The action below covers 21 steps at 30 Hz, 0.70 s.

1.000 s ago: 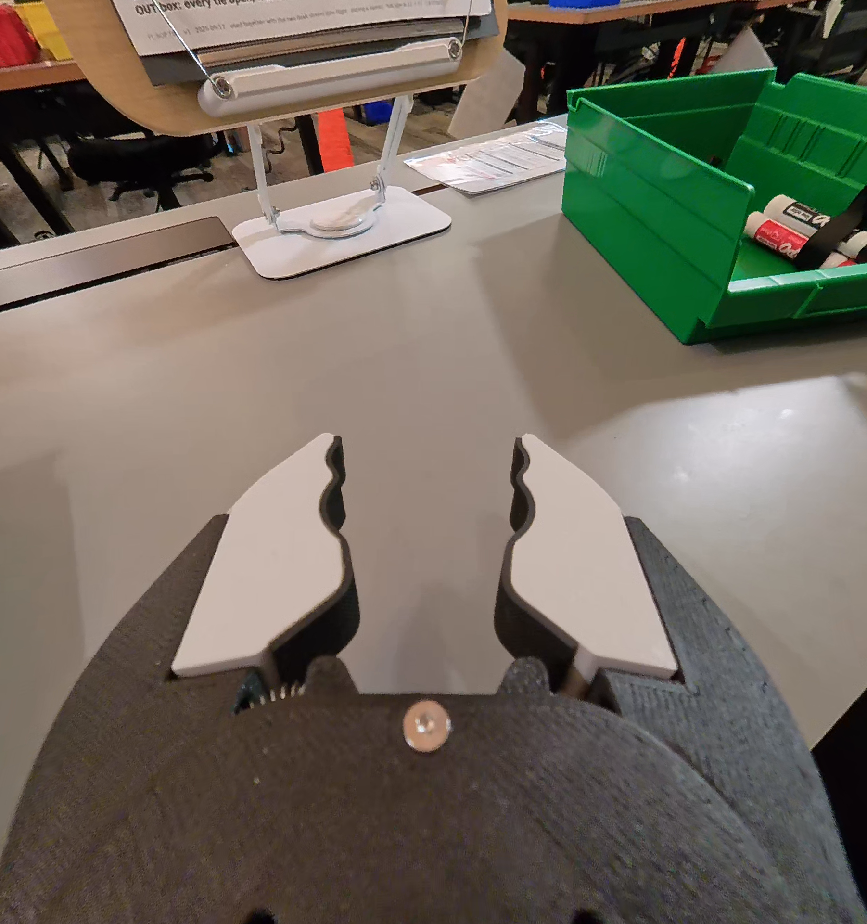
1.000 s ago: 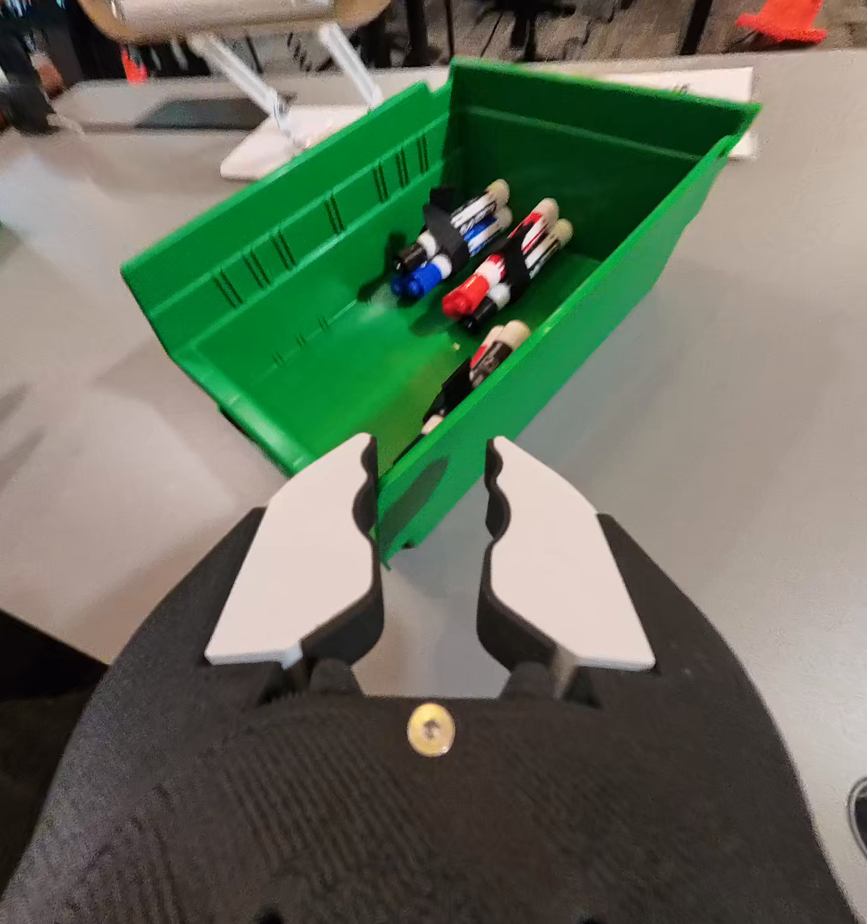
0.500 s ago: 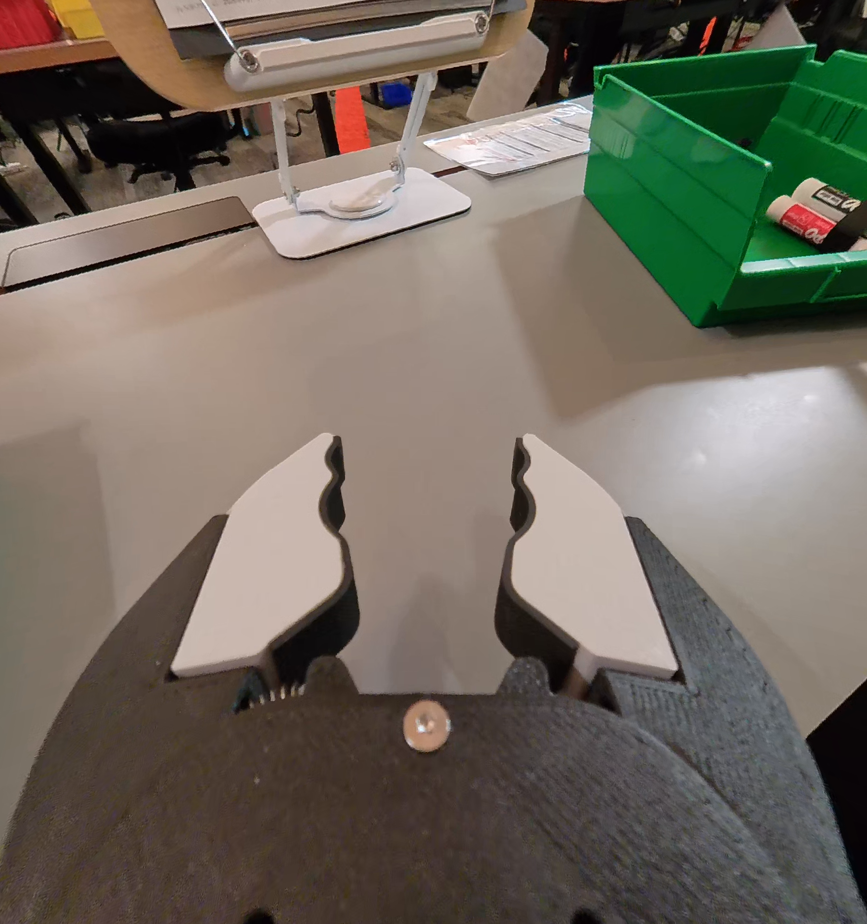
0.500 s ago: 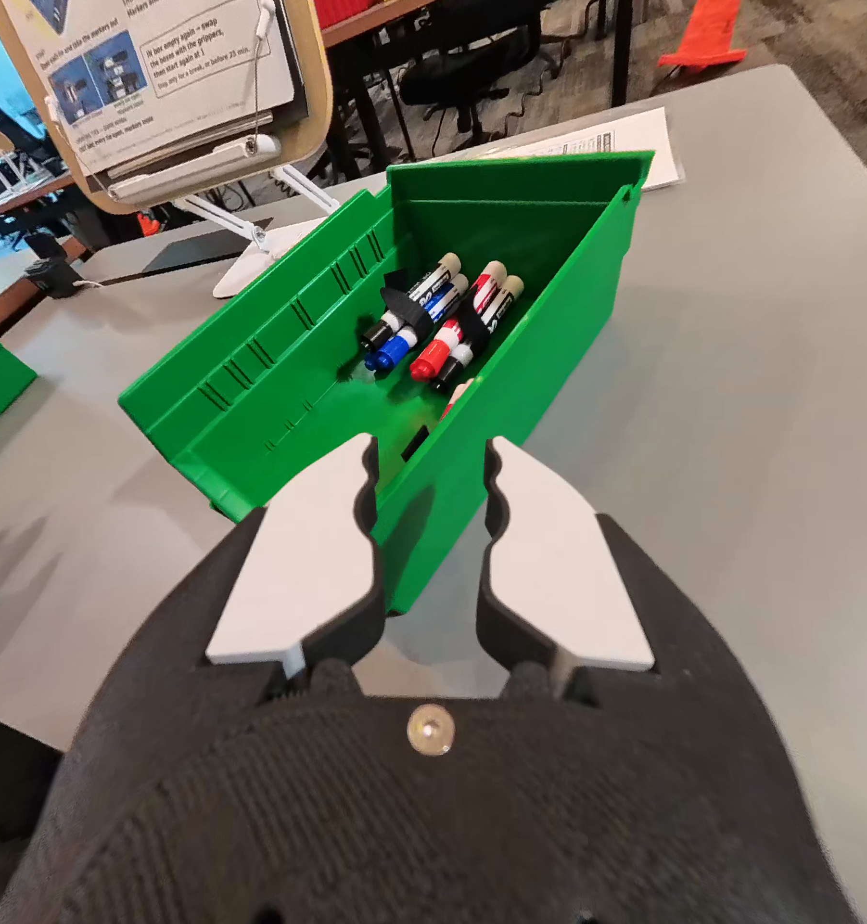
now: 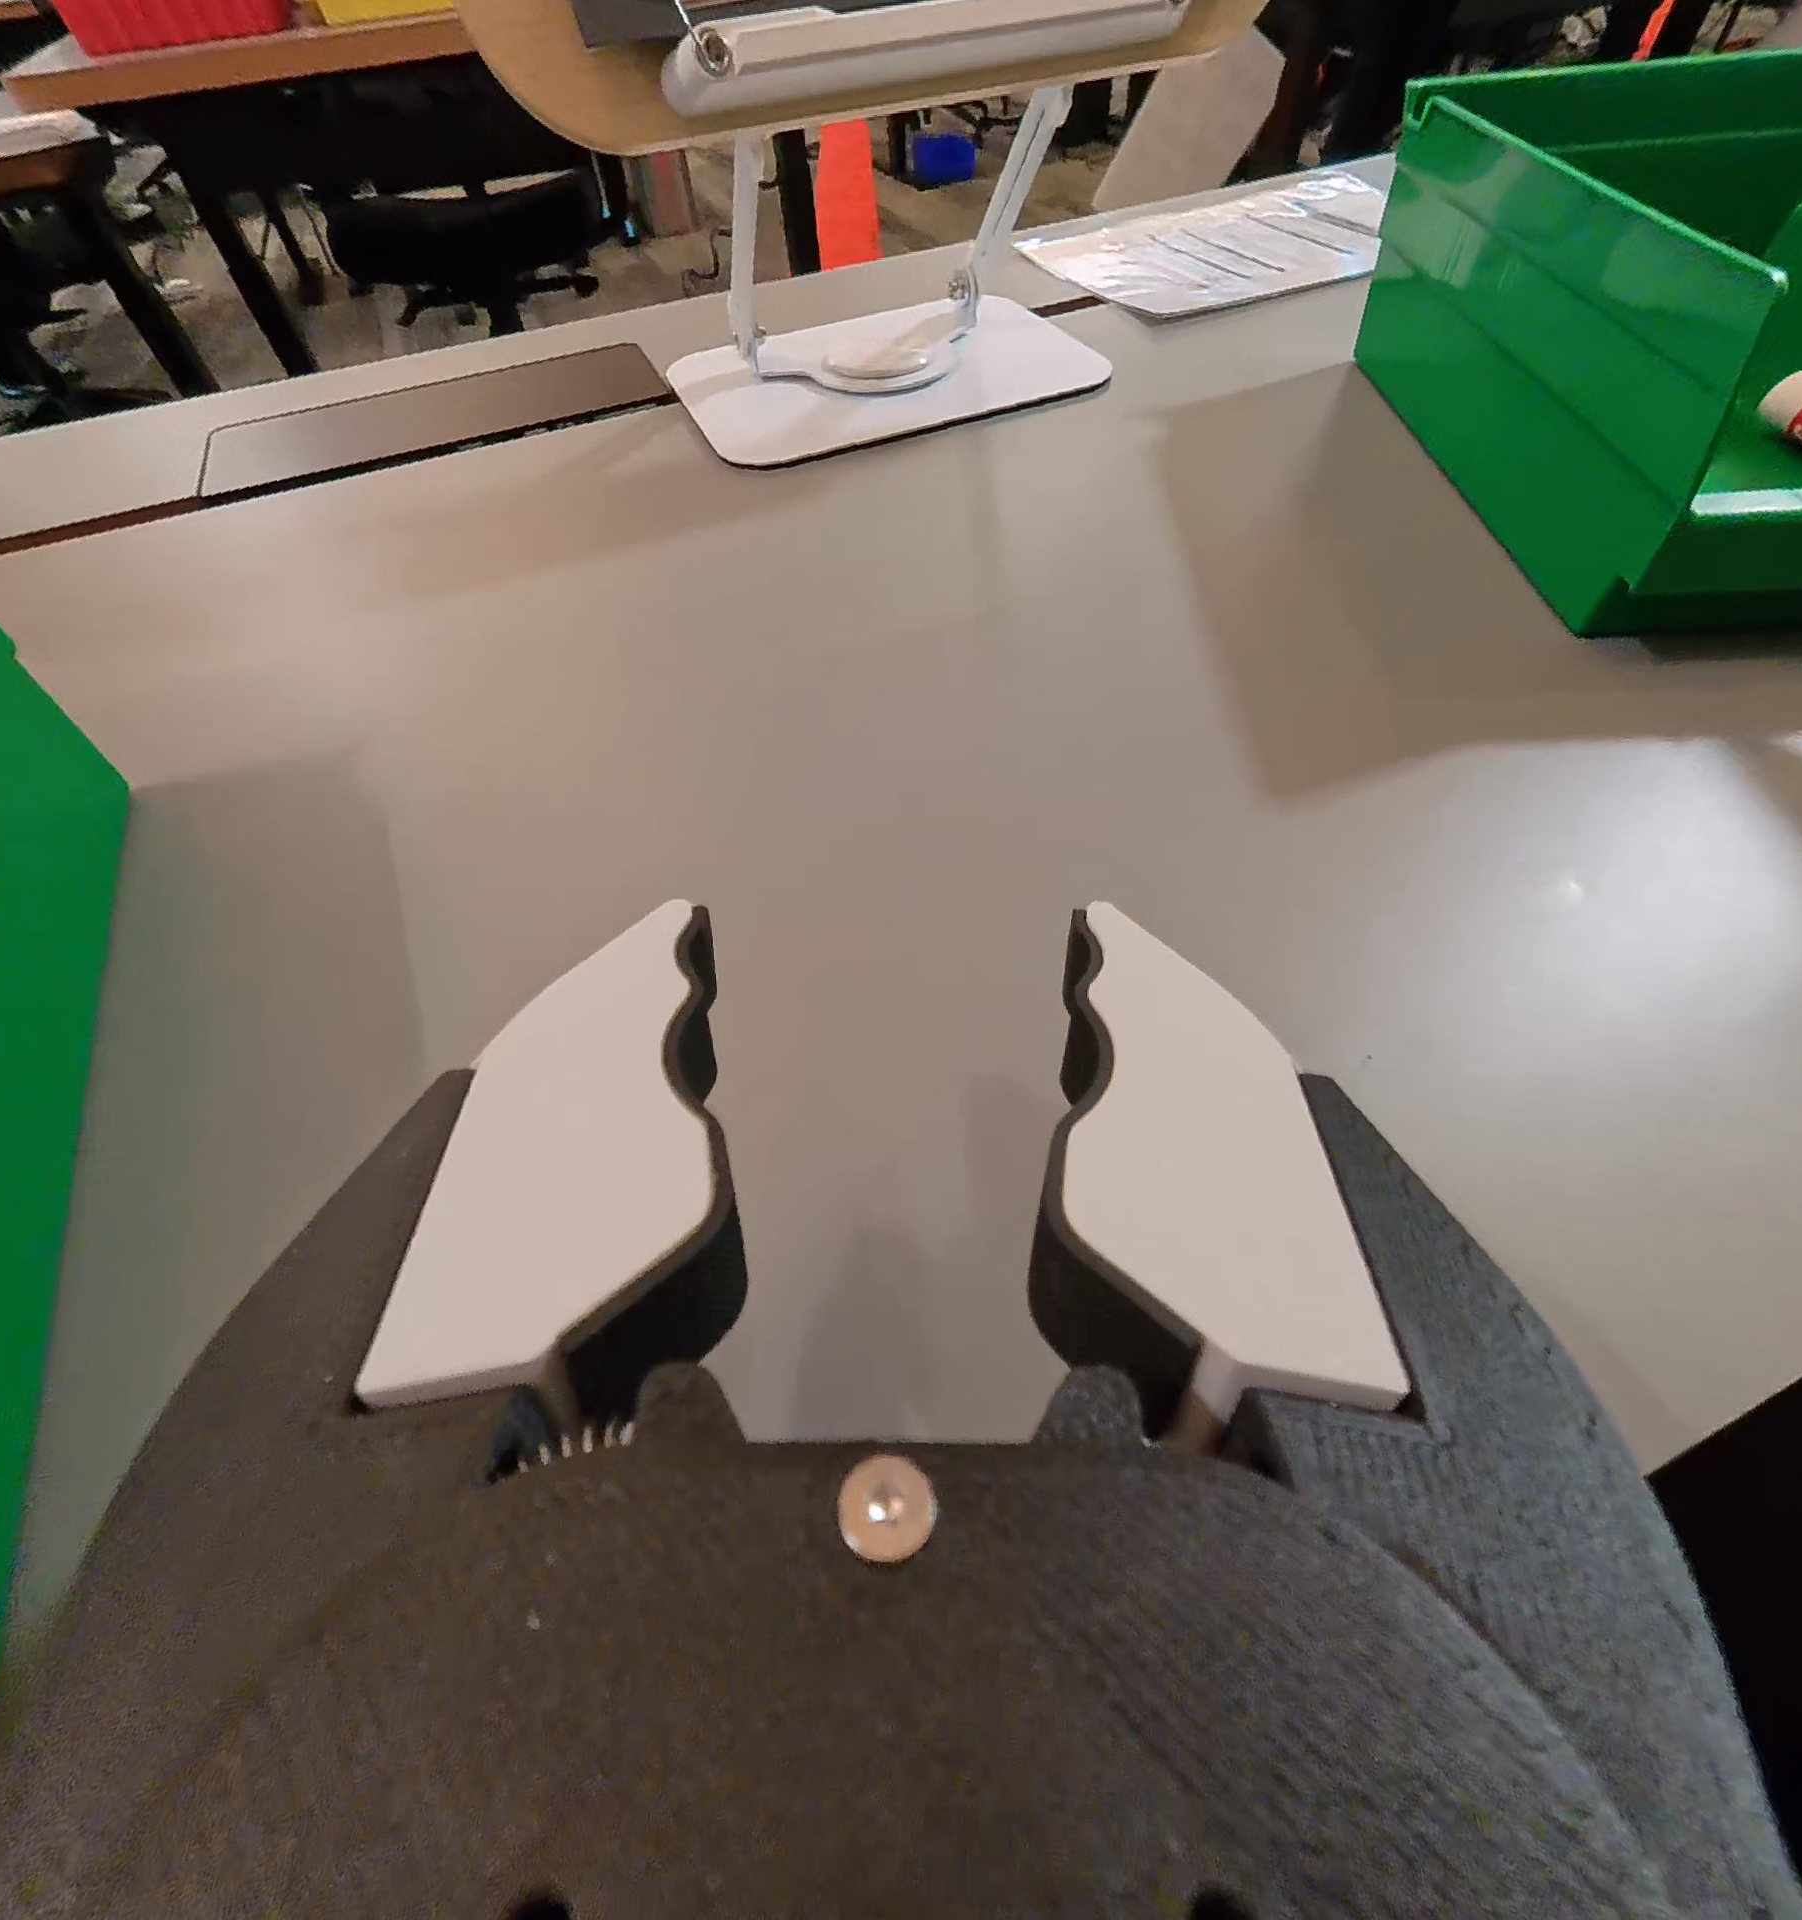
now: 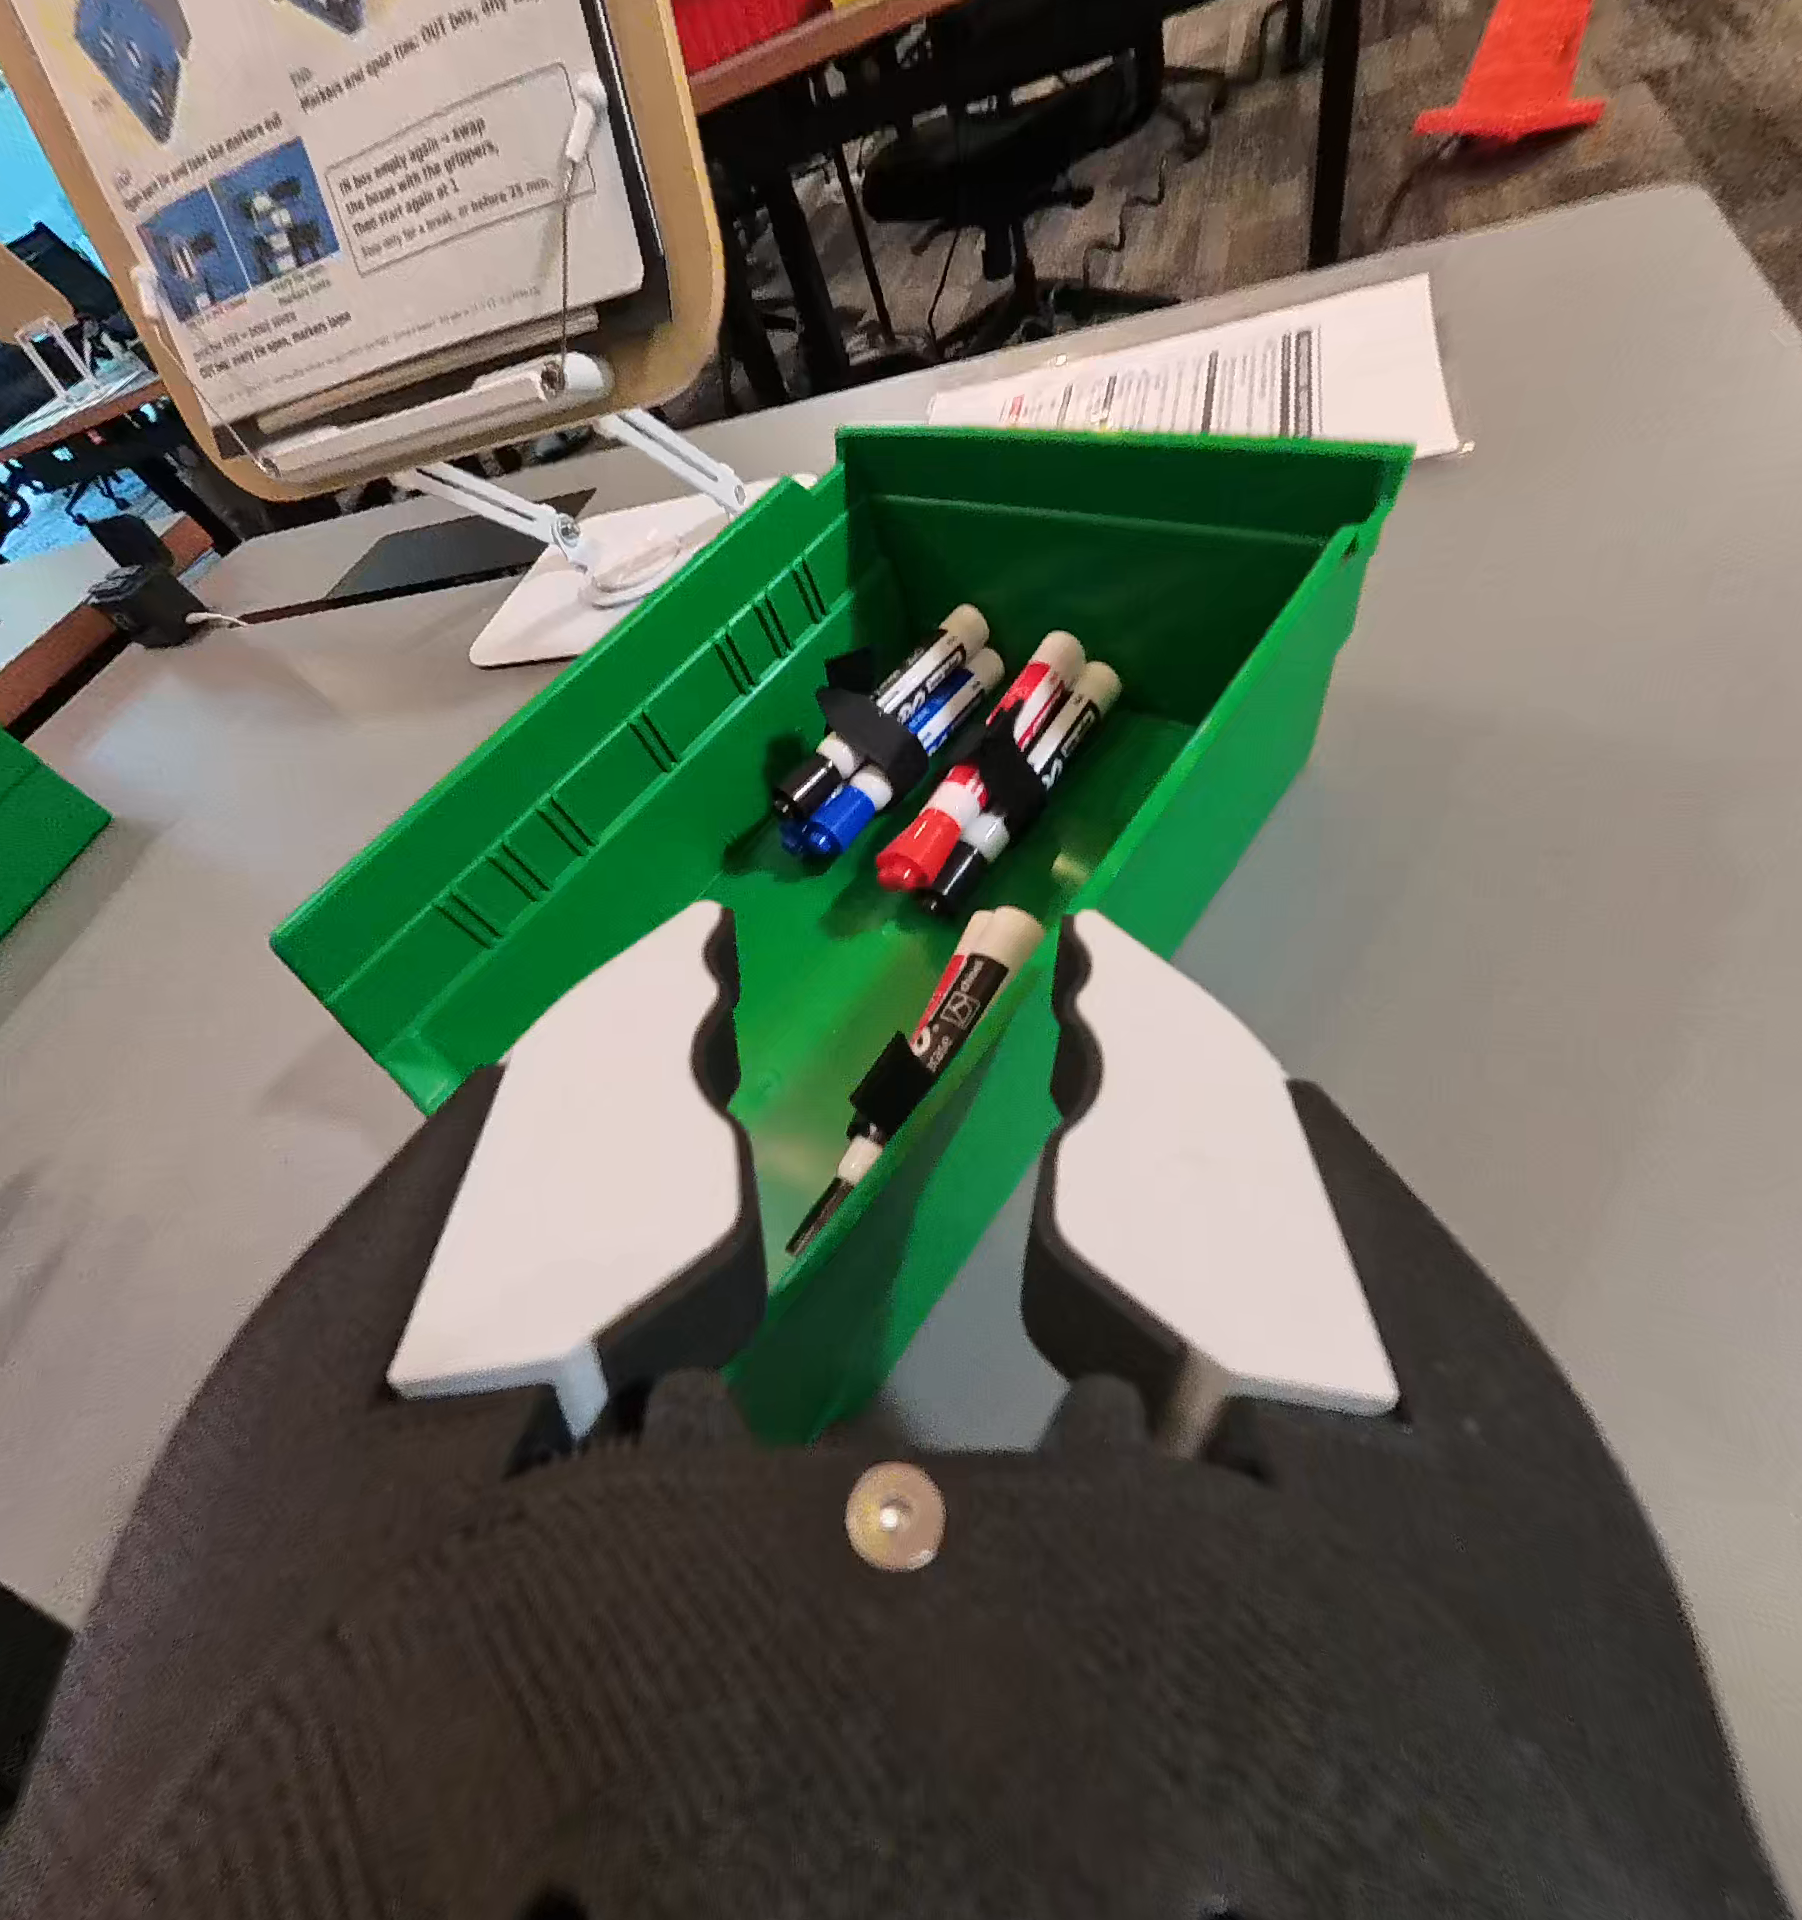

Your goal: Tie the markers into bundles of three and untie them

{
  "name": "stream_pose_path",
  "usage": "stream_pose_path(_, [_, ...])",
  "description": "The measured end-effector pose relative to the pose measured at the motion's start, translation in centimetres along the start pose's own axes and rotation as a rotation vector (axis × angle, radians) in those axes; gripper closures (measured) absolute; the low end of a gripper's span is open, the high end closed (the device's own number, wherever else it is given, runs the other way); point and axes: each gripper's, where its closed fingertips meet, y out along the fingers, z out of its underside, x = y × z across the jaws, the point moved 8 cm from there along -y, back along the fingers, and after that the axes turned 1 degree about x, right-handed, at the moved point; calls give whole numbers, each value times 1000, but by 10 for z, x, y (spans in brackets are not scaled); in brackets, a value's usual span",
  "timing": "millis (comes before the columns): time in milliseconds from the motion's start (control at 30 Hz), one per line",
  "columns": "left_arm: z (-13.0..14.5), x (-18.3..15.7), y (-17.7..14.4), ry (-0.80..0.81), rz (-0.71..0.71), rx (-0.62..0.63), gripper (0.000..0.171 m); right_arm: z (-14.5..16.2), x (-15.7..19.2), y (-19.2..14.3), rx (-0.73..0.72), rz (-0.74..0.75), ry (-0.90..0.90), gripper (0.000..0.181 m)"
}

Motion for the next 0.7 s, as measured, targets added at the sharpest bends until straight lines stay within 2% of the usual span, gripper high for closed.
stream_pose_path(133, [3, 0, -3, 12, -11, 13, 106, -5, -5, 5, -19, 66, 16, 129])
stream_pose_path(267, [6, 4, -9, 8, -32, 15, 106, 10, -11, 22, 107, 120, 36, 134])
stream_pose_path(300, [6, 5, -11, 4, -37, 13, 106, 12, -11, 26, 137, 130, 35, 141])
stream_pose_path(433, [7, 8, -14, -2, -49, 14, 106, 13, -9, 31, 187, 294, -95, 156])
stream_pose_path(500, [7, 8, -13, -2, -50, 15, 106, 13, -7, 33, 207, 356, -159, 157])
stream_pose_path(700, [8, 6, -12, 11, -46, 22, 107, 14, -13, 29, 255, 400, -159, 174])
